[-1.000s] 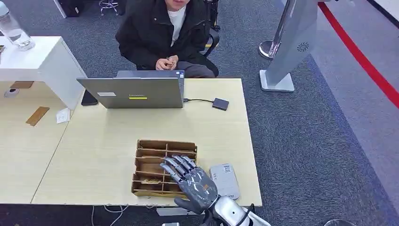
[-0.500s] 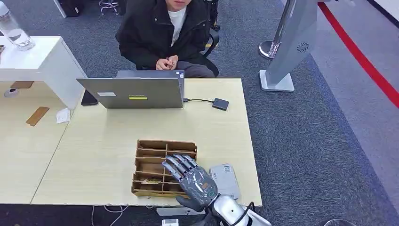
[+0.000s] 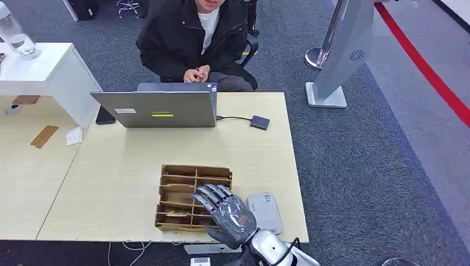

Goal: Pass the card to the sensor for recognition and then transmit it.

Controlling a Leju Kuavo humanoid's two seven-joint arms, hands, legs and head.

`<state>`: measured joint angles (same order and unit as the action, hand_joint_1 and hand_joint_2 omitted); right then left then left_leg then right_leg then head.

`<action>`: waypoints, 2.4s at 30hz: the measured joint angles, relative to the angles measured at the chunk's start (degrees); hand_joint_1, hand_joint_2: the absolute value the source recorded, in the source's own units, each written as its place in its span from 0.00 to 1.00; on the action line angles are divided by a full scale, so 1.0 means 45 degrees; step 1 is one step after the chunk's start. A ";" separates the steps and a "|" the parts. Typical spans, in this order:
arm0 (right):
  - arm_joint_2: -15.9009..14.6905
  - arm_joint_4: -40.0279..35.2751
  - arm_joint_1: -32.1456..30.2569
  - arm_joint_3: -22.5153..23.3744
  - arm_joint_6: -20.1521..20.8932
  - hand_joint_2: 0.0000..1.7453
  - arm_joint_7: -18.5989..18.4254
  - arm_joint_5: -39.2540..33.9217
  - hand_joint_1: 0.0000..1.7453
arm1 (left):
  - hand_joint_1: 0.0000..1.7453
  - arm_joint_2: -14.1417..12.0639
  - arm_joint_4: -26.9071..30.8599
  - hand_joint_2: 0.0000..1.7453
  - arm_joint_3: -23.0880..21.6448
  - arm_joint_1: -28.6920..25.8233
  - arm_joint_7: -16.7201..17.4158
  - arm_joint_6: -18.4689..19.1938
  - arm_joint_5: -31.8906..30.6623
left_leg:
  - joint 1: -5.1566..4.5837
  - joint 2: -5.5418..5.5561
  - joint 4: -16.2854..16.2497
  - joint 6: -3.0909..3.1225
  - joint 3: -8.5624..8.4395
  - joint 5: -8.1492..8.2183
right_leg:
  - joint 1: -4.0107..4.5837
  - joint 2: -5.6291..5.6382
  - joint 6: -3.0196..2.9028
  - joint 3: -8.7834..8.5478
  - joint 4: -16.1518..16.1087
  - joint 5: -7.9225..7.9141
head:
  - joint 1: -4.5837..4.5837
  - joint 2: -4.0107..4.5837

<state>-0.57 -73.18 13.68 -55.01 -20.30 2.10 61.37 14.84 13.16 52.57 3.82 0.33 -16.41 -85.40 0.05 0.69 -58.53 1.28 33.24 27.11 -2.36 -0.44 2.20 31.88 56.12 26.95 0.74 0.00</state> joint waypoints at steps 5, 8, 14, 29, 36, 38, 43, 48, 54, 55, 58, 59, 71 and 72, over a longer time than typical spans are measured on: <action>0.0000 0.0000 -0.0008 0.0000 0.0087 1.00 -0.0058 0.0024 0.14 | 0.00 0.0000 0.0000 0.00 0.0005 0.0000 0.0000 0.0015 -0.0015 | 0.0000 0.0000 0.0000 0.0000 0.0000 0.0000 | 0.0000 0.0000 0.0000 0.0000 0.0000 0.0000 | -0.0005 0.0000; 0.0000 0.0004 -0.0012 0.0005 0.0107 1.00 -0.0073 0.0048 0.14 | 0.00 0.0000 0.0000 0.00 0.0005 0.0000 0.0000 0.0019 -0.0019 | 0.0000 0.0000 0.0000 0.0000 0.0000 0.0000 | 0.0000 0.0000 0.0000 0.0001 0.0000 0.0000 | -0.0005 0.0000; 0.0000 0.0005 -0.0016 0.0005 0.0107 1.00 -0.0078 0.0073 0.14 | 0.00 0.0000 0.0000 0.00 0.0000 0.0000 0.0000 0.0020 -0.0019 | 0.0000 0.0000 0.0000 0.0000 -0.0001 0.0000 | 0.0000 0.0000 0.0000 0.0000 0.0000 0.0000 | 0.0000 0.0000; -0.0010 0.0131 -0.0515 0.0520 0.0068 1.00 -0.0544 0.0646 0.16 | 0.00 0.0005 0.0000 0.00 0.0005 -0.0009 -0.0019 0.0015 0.0010 | 0.0000 0.0000 0.0000 0.0000 -0.0001 0.0000 | 0.0000 0.0000 0.0000 0.0002 0.0000 0.0000 | 0.0000 0.0000; -0.0068 0.0029 -0.0686 0.0690 0.0068 1.00 -0.0563 0.0699 0.16 | 0.00 0.0005 0.0000 0.00 0.0000 -0.0011 -0.0019 0.0015 0.0024 | 0.0000 -0.0001 0.0000 0.0000 -0.0001 0.0000 | 0.0000 0.0001 0.0000 0.0001 0.0000 0.0000 | -0.0005 0.0000; -0.0073 0.0029 -0.0699 0.0695 0.0068 1.00 -0.0563 0.0699 0.16 | 0.00 0.0005 0.0000 0.00 0.0005 -0.0011 -0.0019 0.0015 0.0024 | 0.0000 -0.0002 0.0000 0.0000 -0.0002 0.0000 | 0.0000 0.0002 0.0000 0.0002 0.0000 0.0000 | -0.0005 0.0000; -0.0092 -0.0034 -0.0719 0.0699 0.0068 1.00 -0.0563 0.0699 0.16 | 0.00 0.0005 0.0000 0.00 0.0005 -0.0011 -0.0019 0.0015 0.0024 | 0.0000 -0.0002 0.0000 0.0000 -0.0002 0.0000 | 0.0000 0.0001 0.0000 0.0001 0.0000 0.0000 | -0.0005 0.0000; -0.0117 -0.0044 -0.0736 0.0699 0.0068 1.00 -0.0568 0.0724 0.17 | 0.00 0.0005 0.0000 0.00 0.0000 -0.0011 -0.0019 0.0015 0.0024 | 0.0000 -0.0001 0.0000 0.0000 -0.0002 0.0000 | 0.0000 0.0001 0.0000 0.0002 0.0000 0.0000 | -0.0005 0.0000; -0.0155 -0.0277 -0.0858 0.0835 0.0068 1.00 -0.0573 0.0831 0.27 | 0.00 0.0005 0.0000 0.00 0.0000 -0.0011 -0.0019 0.0010 0.0039 | 0.0000 -0.0002 0.0000 0.0000 -0.0002 0.0000 | 0.0000 0.0002 0.0000 0.0002 0.0000 0.0000 | -0.0005 0.0000; -0.0155 -0.0306 -0.0861 0.0850 0.0068 1.00 -0.0573 0.0831 0.29 | 0.00 0.0005 0.0000 0.00 0.0000 -0.0011 -0.0019 0.0010 0.0039 | 0.0000 -0.0002 0.0000 0.0000 -0.0001 0.0000 | 0.0000 0.0002 0.0000 0.0002 0.0000 0.0000 | 0.0000 0.0000; -0.0170 -0.0404 -0.0890 0.0884 0.0078 1.00 -0.0568 0.0860 0.39 | 0.00 0.0005 0.0000 0.00 0.0005 -0.0012 -0.0024 0.0005 0.0039 | 0.0000 -0.0001 0.0000 0.0000 -0.0002 0.0000 | 0.0000 0.0001 0.0000 0.0002 0.0000 0.0000 | -0.0005 0.0000; -0.0175 -0.0428 -0.0904 0.0889 0.0083 1.00 -0.0573 0.0869 0.47 | 0.00 0.0005 0.0000 0.00 0.0005 -0.0010 -0.0019 0.0005 0.0039 | 0.0000 -0.0001 0.0000 0.0000 -0.0002 0.0000 | 0.0000 0.0001 0.0000 0.0002 0.0000 0.0000 | 0.0000 0.0000; -0.0189 -0.0476 -0.0930 0.0928 0.0107 1.00 -0.0568 0.0894 0.71 | 0.00 0.0010 0.0000 0.00 0.0005 -0.0011 -0.0058 0.0010 0.0000 | 0.0000 -0.0001 0.0000 0.0000 -0.0002 0.0000 | 0.0000 0.0001 0.0000 0.0002 0.0000 0.0000 | 0.0000 0.0000; -0.0189 -0.0481 -0.0935 0.0933 0.0117 1.00 -0.0568 0.0899 0.70 | 0.00 0.0010 0.0000 0.00 0.0005 -0.0011 -0.0058 0.0010 -0.0005 | 0.0000 -0.0001 0.0000 0.0000 -0.0002 0.0000 | 0.0000 0.0001 0.0000 0.0002 0.0000 0.0000 | -0.0005 0.0000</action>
<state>-1.42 -75.34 9.47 -50.82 -19.78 -0.46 65.42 14.88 13.16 52.59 3.77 0.07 -16.37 -85.42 0.05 0.68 -58.53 1.28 33.23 27.11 -2.36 -0.43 2.20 31.88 56.12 26.95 0.72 0.00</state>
